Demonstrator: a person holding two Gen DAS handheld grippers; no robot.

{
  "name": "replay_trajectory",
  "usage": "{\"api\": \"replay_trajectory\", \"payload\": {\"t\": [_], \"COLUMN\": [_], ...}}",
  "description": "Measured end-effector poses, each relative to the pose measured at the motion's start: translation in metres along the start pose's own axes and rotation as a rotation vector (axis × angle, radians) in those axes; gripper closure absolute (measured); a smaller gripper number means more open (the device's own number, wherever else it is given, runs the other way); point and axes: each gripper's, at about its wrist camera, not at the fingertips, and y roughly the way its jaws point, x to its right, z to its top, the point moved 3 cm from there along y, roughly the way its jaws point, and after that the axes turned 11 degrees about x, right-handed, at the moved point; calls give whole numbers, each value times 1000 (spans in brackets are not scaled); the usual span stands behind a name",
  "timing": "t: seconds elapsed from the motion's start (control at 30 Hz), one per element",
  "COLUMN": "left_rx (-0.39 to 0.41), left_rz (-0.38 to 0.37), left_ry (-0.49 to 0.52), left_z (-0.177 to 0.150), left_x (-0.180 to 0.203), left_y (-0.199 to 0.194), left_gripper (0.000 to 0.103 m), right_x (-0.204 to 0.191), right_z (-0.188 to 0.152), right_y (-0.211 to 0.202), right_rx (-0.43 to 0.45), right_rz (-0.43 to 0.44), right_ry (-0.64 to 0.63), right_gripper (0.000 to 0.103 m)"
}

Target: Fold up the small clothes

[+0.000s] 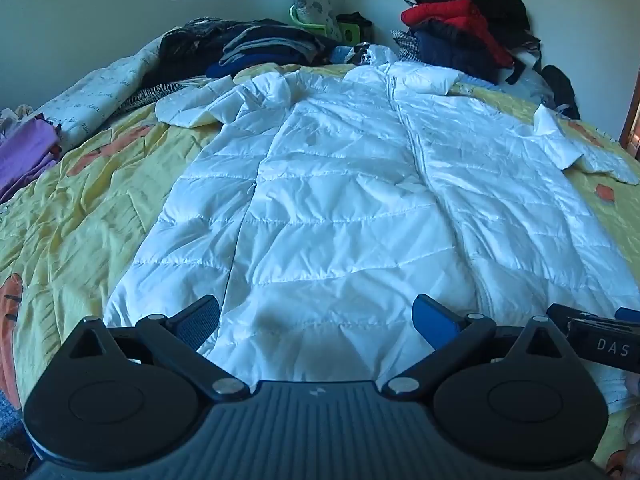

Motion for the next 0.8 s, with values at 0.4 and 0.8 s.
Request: {"api": "replay_trajectory", "payload": {"t": [0.4,0.8], "left_rx": [-15,-84], "left_rz": [-43,-55], "left_ry": [-29,-73], "left_z": [-7,-27], "left_x": [-1,-1], "left_y": [8,19], "left_gripper": [0,0], "right_x": [1,1], "right_z": [-4,-6], "right_y": [3,7], "right_rx": [-13,-33], "right_rz": [-1,2], "right_ry": [2,6], "right_gripper": [0,0]}}
